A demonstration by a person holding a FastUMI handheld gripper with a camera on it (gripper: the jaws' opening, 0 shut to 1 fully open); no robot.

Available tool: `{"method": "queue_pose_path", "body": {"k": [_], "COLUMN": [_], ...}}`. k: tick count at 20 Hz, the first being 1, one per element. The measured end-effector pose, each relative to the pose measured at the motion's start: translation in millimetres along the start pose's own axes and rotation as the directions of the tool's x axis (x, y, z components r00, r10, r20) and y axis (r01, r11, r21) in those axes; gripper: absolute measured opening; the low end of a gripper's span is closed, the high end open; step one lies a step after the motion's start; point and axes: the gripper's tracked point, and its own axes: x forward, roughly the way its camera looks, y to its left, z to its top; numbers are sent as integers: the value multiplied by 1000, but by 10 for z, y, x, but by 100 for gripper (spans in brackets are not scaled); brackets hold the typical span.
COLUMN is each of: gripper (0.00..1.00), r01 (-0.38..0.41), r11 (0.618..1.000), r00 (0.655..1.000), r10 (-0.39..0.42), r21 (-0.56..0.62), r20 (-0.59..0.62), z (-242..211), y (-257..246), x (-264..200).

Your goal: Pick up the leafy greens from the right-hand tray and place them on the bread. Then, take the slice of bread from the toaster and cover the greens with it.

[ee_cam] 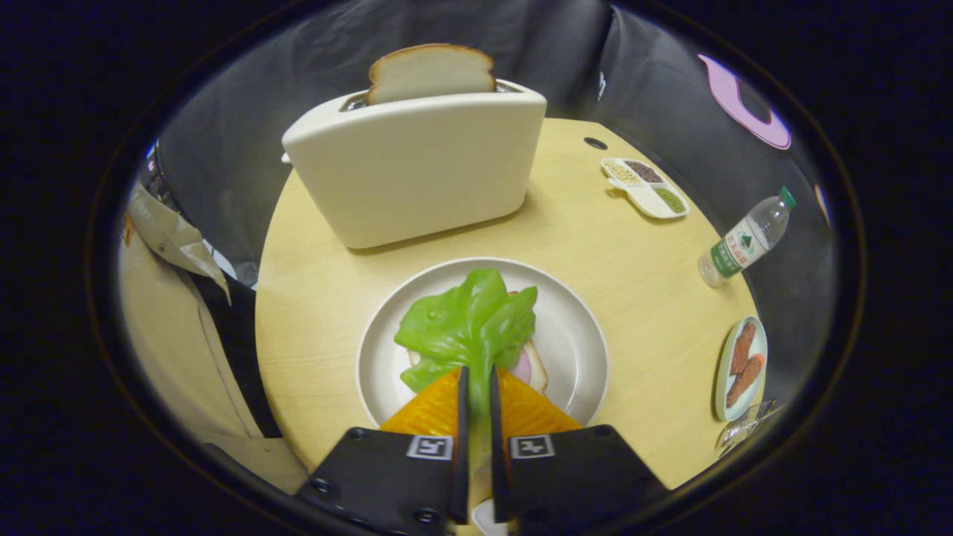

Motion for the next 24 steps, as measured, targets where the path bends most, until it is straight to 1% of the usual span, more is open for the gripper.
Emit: {"method": "queue_pose_path", "body": {"k": [1,4,9,11,15,18,21,24], "gripper": [33,57,97,100,100,99,99,99], "r01": [12,36,50,48,46,26,23,5], "r11": [1000,999,998,996,990,984,979,971], "r00": [1000,999,997,993,983,974,970,968], "r10": [-12,-36,-52,-55,-68,-64,-71,-65], "r21": [-4,0,34,72,134,174,202,239], "r20": [4,22,65,101,169,216,232,244], "z": [15,73,202,347,680,948,1168,1376], "y": [-20,-59,-52,-23,-27,19,21,80], "x": [-3,-18,-157,-246,-442,-596,-704,-822]}}
